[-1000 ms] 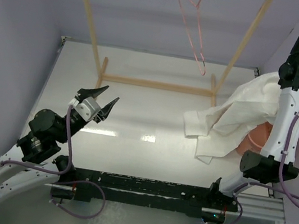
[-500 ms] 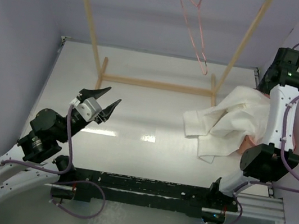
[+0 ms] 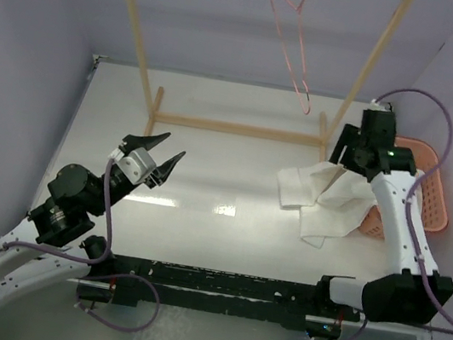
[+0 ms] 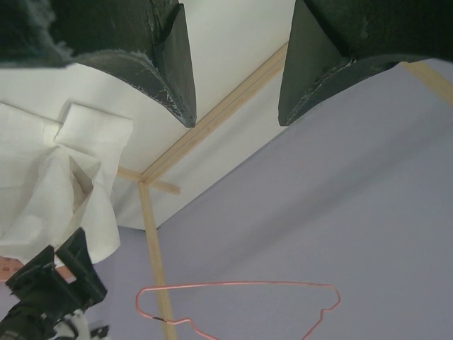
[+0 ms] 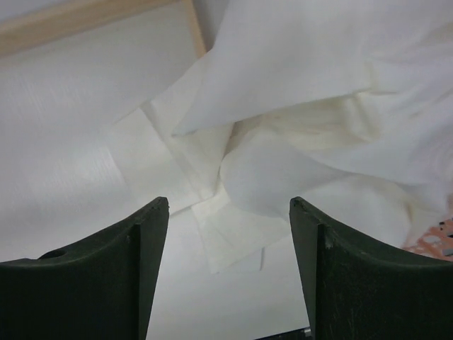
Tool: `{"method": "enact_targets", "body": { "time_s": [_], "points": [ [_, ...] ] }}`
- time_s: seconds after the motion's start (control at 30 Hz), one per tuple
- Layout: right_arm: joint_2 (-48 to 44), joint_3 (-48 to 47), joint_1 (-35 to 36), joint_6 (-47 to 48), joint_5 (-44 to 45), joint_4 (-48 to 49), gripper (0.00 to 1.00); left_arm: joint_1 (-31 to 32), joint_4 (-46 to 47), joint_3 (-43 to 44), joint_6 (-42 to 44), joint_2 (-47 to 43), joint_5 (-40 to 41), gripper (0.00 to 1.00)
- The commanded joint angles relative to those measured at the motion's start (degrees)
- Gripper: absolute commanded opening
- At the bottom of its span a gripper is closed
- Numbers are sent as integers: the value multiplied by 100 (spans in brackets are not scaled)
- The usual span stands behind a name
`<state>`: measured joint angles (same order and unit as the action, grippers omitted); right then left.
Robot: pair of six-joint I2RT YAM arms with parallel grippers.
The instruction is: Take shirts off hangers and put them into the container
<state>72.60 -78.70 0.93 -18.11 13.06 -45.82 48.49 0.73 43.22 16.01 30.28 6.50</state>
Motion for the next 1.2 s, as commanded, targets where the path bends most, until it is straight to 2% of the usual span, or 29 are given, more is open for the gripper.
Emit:
{"method": "enact_targets", "body": {
  "time_s": [0.0, 0.17, 0.3, 0.57, 0.9, 1.17],
  "points": [
    [588, 120, 949, -360, 780, -83, 72, -15, 161, 74, -102, 142, -118, 54],
    [365, 614, 1017, -728, 344, 598, 80, -16, 185, 43, -48, 98, 9, 54],
    [413, 1078, 1144, -1034, 76, 829, 81, -15, 185, 37, -19, 113, 44, 54],
    [676, 2042, 1265, -1687, 513, 1323, 90, -19, 187, 28, -6, 149, 79, 54],
    [1608, 2568, 1190, -2067, 448, 2041, 92, -20, 174, 5, 30, 162, 145, 54],
    [1836, 2916, 632, -2018, -146, 2753, 89, -18, 181, 6, 44, 180, 179, 54]
  ]
}}
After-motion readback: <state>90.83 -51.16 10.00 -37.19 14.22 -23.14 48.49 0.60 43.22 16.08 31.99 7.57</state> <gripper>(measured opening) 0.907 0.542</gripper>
